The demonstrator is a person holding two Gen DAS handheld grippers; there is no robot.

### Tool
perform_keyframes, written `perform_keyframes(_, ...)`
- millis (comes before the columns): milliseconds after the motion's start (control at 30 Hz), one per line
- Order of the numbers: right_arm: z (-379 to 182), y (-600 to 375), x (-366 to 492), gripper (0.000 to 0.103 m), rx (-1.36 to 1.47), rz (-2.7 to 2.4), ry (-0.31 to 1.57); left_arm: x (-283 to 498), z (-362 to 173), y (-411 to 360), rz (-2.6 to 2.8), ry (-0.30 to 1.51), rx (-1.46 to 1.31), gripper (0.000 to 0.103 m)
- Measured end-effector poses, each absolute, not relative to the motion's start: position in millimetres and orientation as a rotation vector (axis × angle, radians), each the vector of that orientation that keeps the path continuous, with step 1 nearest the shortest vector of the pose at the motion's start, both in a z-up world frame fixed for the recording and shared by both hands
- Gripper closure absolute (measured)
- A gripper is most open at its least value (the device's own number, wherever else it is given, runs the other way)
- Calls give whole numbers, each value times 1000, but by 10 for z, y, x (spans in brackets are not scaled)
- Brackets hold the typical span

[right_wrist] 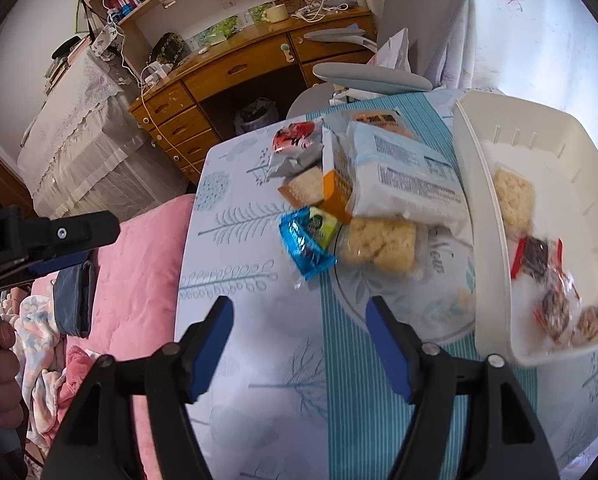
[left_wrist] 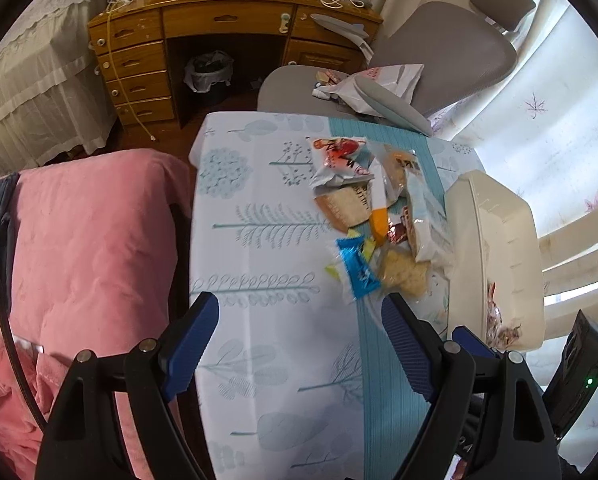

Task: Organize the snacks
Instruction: 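Move the right gripper to the pale crispy-rice bag while the left gripper approaches the blue candy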

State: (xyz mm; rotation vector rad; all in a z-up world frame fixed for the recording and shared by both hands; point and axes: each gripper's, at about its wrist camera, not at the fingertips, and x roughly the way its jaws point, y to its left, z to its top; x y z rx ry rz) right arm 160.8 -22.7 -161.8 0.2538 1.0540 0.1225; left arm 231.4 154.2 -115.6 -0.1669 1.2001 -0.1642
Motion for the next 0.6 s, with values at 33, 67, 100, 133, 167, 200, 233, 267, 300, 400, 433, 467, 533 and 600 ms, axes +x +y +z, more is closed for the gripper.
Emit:
perform_keyframes(33, -1626, -235, 1634, 25, 254, 122, 1052, 2368, -1164, 1501, -165, 1203, -161, 20)
perform_keyframes(67, -1645, -260, 1673, 24, 253, 122, 1051, 2433, -1186, 1447, -167, 1209, -159, 20)
perform_keyframes(100, -1675, -293, 1731, 24, 250, 118, 1054, 2497, -1215, 1399, -171, 1218, -161, 20)
perform_keyframes(133, -1701, -319, 1769, 24, 250, 114, 1058, 2548, -1245, 1360, -173, 1227, -163, 20)
perform_keyframes(167, -1729, -348, 1813, 24, 253, 109, 1060, 2613, -1292, 1310, -175, 1239, -166, 20)
perform_keyframes(200, -1763, -385, 1853, 24, 256, 101, 1062, 2670, -1345, 1259, -172, 1253, -165, 20)
perform_keyframes(233, -1788, -407, 1885, 24, 258, 95, 1066, 2716, -1389, 1223, -167, 1265, -164, 20)
perform_keyframes(267, -1831, -439, 1937, 24, 259, 89, 1074, 2769, -1449, 1182, -162, 1281, -165, 20)
perform_keyframes(300, -1877, -467, 1988, 24, 260, 84, 1086, 2817, -1518, 1141, -160, 1298, -172, 20)
perform_keyframes(400, -2018, -539, 2121, 24, 266, 70, 1117, 2935, -1730, 1040, -156, 1348, -200, 20)
perform_keyframes(433, -2065, -549, 2145, 24, 267, 69, 1129, 2965, -1797, 1014, -150, 1362, -207, 20)
perform_keyframes(467, -2115, -554, 2185, 24, 263, 68, 1147, 2997, -1865, 987, -145, 1377, -215, 20)
perform_keyframes(533, -2202, -542, 2256, 24, 244, 62, 1165, 3046, -1997, 946, -141, 1400, -234, 20)
perform_keyframes(600, -2277, -522, 2302, 24, 228, 52, 1184, 3098, -2129, 916, -131, 1428, -252, 20)
